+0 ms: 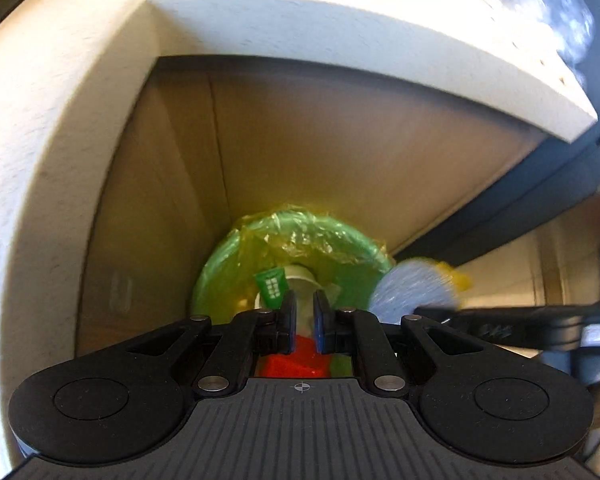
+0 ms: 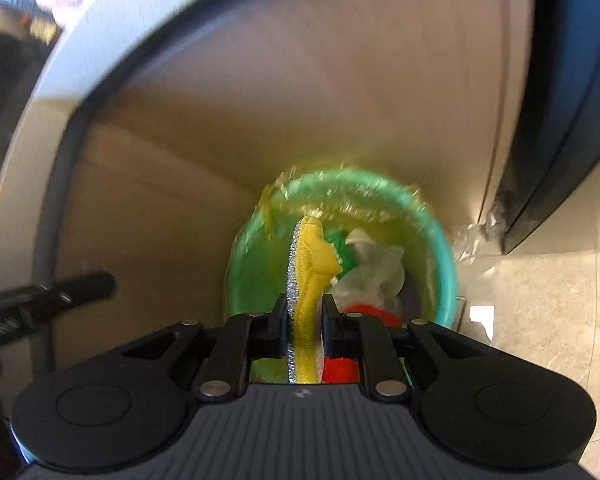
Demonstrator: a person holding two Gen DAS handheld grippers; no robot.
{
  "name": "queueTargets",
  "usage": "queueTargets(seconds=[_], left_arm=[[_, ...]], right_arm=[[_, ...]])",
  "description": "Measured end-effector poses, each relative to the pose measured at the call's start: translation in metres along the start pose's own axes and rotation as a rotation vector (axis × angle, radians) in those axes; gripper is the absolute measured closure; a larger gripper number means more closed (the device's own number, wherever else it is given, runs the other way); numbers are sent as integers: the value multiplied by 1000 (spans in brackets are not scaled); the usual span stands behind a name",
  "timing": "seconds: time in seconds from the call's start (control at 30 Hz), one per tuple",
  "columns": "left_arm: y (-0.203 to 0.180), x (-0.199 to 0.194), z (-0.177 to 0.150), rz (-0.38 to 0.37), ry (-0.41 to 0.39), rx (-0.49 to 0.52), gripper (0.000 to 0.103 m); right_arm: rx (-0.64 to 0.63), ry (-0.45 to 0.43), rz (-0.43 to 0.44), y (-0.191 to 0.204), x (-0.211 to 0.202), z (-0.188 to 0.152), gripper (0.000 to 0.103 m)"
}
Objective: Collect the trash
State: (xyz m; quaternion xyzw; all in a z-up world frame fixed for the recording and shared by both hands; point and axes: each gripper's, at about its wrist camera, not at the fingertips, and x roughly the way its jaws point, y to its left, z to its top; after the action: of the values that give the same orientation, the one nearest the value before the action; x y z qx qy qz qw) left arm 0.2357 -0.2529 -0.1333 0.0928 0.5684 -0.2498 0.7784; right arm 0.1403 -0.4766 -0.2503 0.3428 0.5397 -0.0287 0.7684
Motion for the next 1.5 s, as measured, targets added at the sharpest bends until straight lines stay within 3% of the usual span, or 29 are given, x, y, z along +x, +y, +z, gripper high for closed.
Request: queueTargets(seconds=[0.07,0.27,0.37,0.53,0.73,0.8,0.87,0.97,1.17,1.3,1.5], left_arm=[[7,-13,0,-22,-26,-43,91],[36,-83,-15,-92,-200,-177,91],[58,-127,-35,-77,-314,-243,89],[93,-194,-88,63,-487,-323,87],[126,-246,-160,275,-631,-425,87],[132,-254,-179,345,-646,-443,88],[136,-258,-196,377,-648,-472,88],[138,-262,-218,391,-665,-522,88],[134,-256,-238,507,-633,-562,88],[137,-254,-246,486,-615,-582,88],[140,-253,-248,464,-608,-589,88]], right_arm=[[-27,17,-19,7,11,2,69],[-118,-34,-75,40,9,14,68],[-203,-102,-81,71,-9,19,63],[-379,-237,-34,144,-47,14,56],[-689,-416,104,252,-95,-44,29],[-761,-457,161,282,-103,-69,14],[-804,-490,198,305,-107,-93,10],[-847,-465,219,334,-105,-124,2],[-1004,-397,138,367,-87,-180,1],[-991,-336,168,369,-80,-187,1],[-989,-324,158,368,-76,-187,1]])
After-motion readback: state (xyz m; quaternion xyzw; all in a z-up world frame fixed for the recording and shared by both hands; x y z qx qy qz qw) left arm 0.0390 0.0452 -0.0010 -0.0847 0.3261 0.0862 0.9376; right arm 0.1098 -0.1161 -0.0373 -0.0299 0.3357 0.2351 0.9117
